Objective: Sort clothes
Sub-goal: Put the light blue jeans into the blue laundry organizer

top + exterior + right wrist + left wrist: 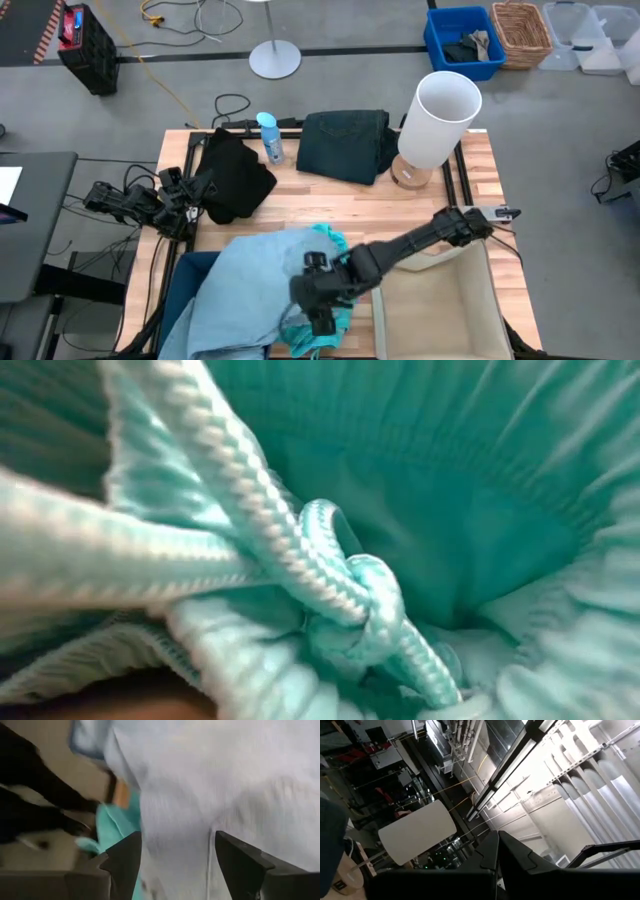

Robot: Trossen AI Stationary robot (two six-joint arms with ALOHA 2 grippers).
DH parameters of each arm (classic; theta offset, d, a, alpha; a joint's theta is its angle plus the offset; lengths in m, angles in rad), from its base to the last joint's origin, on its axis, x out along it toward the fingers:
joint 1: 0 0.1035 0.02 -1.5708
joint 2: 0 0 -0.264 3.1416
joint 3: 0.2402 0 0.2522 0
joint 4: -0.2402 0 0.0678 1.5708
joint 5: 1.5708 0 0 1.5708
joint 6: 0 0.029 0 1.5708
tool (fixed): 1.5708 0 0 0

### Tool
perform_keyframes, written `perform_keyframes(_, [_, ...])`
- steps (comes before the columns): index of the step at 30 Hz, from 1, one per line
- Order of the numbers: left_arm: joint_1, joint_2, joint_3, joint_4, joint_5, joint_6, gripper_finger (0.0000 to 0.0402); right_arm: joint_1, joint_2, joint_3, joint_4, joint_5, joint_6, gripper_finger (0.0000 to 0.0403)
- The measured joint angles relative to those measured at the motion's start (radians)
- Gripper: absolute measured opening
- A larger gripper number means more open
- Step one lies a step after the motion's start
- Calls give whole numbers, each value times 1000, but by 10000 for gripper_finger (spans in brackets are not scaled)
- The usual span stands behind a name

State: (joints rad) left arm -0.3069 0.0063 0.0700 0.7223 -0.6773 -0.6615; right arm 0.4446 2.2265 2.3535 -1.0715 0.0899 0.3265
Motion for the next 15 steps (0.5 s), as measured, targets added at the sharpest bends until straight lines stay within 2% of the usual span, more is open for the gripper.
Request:
perform_keyframes(5, [0, 0, 0, -4, 0, -4, 6, 61, 1, 0, -118, 182, -5, 265])
perform_keyframes(10, [0, 0, 0, -12, -5, 7, 6, 97, 1, -39, -151, 239, 108, 265])
perform_keyframes(15, [0, 0, 0, -49, -11, 10, 6, 122, 2, -144, -100, 247, 171, 265])
